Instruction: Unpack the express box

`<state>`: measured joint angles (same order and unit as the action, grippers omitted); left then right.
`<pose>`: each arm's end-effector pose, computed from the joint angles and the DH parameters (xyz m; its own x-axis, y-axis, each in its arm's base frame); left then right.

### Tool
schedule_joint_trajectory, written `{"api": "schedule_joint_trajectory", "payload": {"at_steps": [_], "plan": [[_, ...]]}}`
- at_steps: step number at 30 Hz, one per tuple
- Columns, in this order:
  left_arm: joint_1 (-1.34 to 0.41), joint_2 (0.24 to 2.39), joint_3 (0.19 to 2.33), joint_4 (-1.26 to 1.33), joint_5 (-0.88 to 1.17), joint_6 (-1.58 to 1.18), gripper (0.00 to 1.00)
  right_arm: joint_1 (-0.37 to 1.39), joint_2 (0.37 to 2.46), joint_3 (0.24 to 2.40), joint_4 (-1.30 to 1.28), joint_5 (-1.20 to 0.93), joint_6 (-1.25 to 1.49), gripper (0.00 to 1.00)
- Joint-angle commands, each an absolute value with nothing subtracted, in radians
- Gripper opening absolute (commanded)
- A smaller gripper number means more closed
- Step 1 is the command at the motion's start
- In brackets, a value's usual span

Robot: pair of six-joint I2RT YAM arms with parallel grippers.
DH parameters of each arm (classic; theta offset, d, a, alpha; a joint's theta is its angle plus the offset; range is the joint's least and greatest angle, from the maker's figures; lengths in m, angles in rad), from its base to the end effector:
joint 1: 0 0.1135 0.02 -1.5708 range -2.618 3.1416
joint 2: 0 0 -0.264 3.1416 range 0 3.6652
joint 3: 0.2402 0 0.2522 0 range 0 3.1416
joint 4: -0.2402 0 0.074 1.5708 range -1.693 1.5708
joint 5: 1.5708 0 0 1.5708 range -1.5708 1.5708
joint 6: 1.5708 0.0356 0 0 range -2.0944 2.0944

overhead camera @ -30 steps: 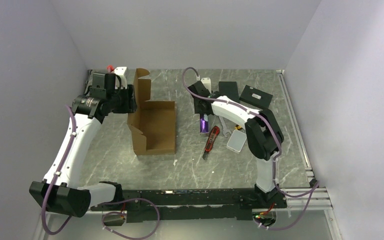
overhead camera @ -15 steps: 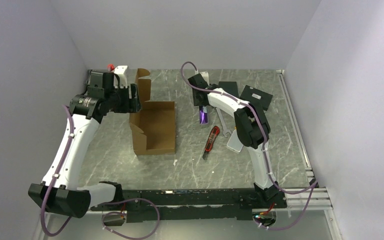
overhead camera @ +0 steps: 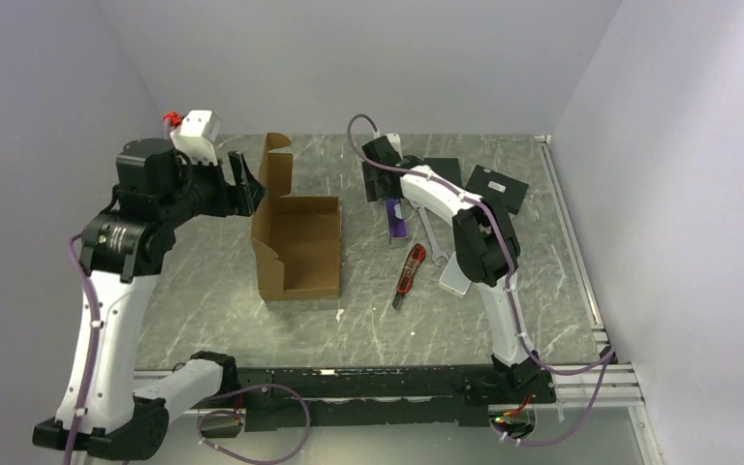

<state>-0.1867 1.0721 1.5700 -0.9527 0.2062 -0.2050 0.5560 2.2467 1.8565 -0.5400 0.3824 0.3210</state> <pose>0.1736 -0.0402 0.4672 -0.4964 -0.1090 -0.8612 0.2670 0.9248 -0.2709 0.4304 0.2518 0.1960 -0.7409 -0.1158 -0.6615 -0.0700 0.9930 -0.0953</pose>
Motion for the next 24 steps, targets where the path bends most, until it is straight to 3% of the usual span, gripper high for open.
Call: {"api": "schedule_joint_trajectory", "payload": {"at_steps": [1, 6, 13, 24], "plan": [[-0.186, 1.003, 1.586, -0.900, 0.209, -0.238, 0.89, 0.552, 2.125, 1.855, -0.585, 0.384, 0.302, 0.81], [-0.187, 0.930, 1.566, -0.827, 0.200, -0.251, 0.91, 0.559, 1.893, 1.724, -0.583, 0.350, 0.310, 0.85], [-0.186, 0.802, 1.497, -0.641, 0.231, -0.289, 0.94, 0.569, 1.449, 1.506, -0.544, 0.335, 0.274, 0.99], [-0.187, 0.645, 1.447, -0.440, 0.306, -0.317, 0.97, 0.569, 0.807, 1.363, -0.431, 0.249, 0.200, 1.00]]}}
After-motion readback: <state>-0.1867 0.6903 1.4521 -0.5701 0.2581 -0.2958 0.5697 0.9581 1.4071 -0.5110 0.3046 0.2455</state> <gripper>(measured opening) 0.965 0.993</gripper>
